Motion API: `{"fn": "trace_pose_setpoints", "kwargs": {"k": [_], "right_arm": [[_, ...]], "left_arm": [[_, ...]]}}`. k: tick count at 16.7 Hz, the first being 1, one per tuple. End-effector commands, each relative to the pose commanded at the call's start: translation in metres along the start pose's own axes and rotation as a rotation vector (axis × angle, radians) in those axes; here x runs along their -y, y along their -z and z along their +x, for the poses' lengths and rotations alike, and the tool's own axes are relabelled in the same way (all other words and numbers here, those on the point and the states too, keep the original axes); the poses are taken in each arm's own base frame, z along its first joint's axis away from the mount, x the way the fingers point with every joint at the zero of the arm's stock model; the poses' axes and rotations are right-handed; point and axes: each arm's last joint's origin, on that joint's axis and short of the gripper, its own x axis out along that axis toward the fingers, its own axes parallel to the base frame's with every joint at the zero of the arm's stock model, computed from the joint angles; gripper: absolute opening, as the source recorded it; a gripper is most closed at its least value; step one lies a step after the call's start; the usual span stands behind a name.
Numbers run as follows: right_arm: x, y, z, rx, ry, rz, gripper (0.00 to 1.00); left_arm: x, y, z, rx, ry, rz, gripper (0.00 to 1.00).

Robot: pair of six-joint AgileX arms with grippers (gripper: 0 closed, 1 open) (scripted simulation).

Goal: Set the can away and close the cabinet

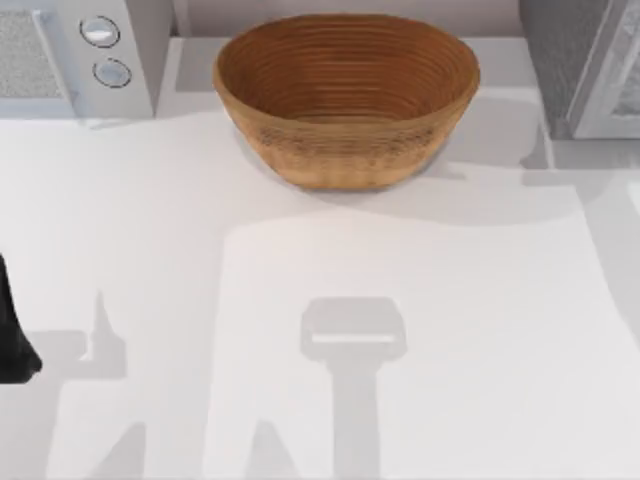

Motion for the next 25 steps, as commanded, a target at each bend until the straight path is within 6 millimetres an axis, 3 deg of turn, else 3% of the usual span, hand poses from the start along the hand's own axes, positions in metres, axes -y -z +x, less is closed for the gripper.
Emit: {"fn": "trace_pose_setpoints", "kwargs": {"k": [4,7,11,14,18,25], "right_arm": [[0.006,0.081,-0.051,-0.001,0.001,0.001,1.0],[0.009,0.149,-0.075,-0.002,0.001,0.002,1.0],[0.011,0.23,-0.09,-0.002,0.001,0.003,1.0],[0.011,0.274,-0.092,-0.001,0.001,0.004,1.0],[0.011,0.299,-0.091,-0.001,0.001,0.004,1.0],[0.012,0.299,-0.09,-0.006,-0.001,0.005,1.0]], "left_arm": [[0.0,0.0,0.0,0.0,0.0,0.0,1.0],[0.0,0.0,0.0,0.0,0.0,0.0,1.0],[0.0,0.0,0.0,0.0,0.0,0.0,1.0],[0.0,0.0,0.0,0.0,0.0,0.0,1.0],[0.0,0.0,0.0,0.0,0.0,0.0,1.0],[0.0,0.0,0.0,0.0,0.0,0.0,1.0]]}}
